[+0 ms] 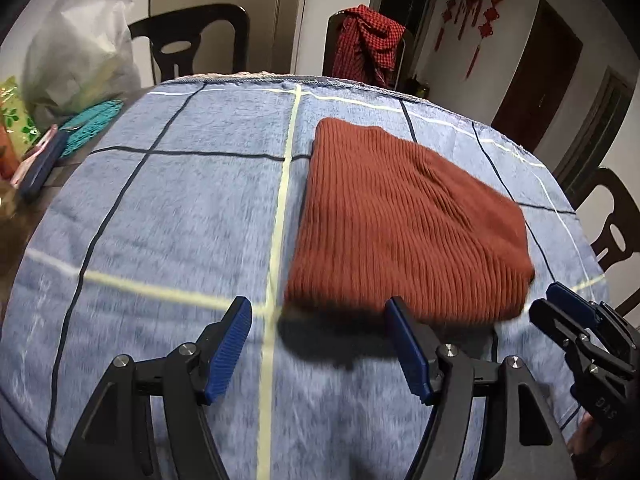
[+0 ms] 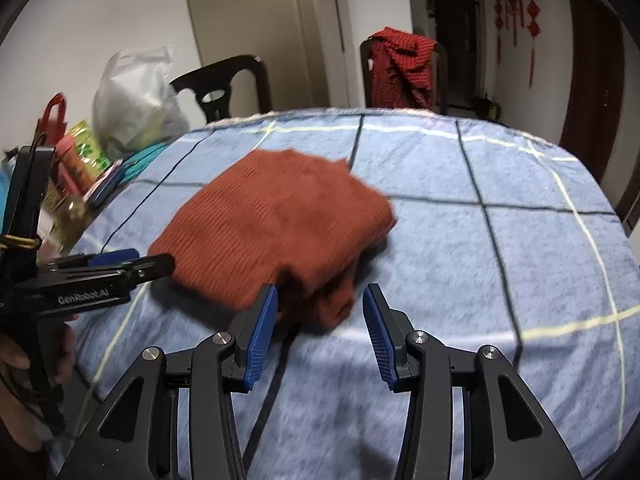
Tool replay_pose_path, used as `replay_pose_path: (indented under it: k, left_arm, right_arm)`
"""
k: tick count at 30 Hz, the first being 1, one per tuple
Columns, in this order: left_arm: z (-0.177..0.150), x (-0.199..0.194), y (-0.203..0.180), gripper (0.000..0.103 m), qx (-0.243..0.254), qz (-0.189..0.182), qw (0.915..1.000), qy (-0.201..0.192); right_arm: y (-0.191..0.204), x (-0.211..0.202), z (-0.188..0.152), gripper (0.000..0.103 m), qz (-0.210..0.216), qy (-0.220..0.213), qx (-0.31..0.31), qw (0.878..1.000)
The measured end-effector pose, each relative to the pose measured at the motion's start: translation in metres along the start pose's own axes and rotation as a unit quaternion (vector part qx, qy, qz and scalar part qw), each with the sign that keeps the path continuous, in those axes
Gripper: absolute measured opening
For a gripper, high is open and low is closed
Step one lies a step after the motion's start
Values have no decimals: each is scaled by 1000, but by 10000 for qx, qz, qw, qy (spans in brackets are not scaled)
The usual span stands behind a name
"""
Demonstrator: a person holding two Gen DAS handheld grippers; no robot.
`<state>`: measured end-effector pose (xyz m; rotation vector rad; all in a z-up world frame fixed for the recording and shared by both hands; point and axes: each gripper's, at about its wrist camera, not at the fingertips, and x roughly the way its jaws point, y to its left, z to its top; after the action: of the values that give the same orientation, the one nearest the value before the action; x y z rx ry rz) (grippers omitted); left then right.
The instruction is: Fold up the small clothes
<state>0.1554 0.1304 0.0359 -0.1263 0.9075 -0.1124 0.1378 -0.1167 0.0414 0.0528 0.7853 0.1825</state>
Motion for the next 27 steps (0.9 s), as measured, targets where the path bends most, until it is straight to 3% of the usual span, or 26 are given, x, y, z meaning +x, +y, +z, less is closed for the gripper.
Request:
replay_pose_path:
  k: [8, 11, 18, 21, 27]
  left_arm:
    - [-35, 1, -13, 74, 354, 432, 9984, 104]
    - [-42, -1, -15, 74, 415, 573, 9975, -31]
    - [-45, -1, -15, 77, 364, 653, 9972, -88]
    - [-46, 0, -14, 83, 289, 670, 9973, -61]
    - [-44, 4, -10, 90, 233, 659, 9976, -8]
  right_arm:
    - [14, 2, -24, 46, -81, 329, -158, 9993]
    - [19, 2, -29, 46, -129, 411, -230, 9988]
    - [21, 7, -34, 46, -387, 516, -287, 9975]
    - [20, 11, -39, 46, -442, 606, -287, 9968]
    - [26, 11, -43, 54, -566, 544, -421, 9960]
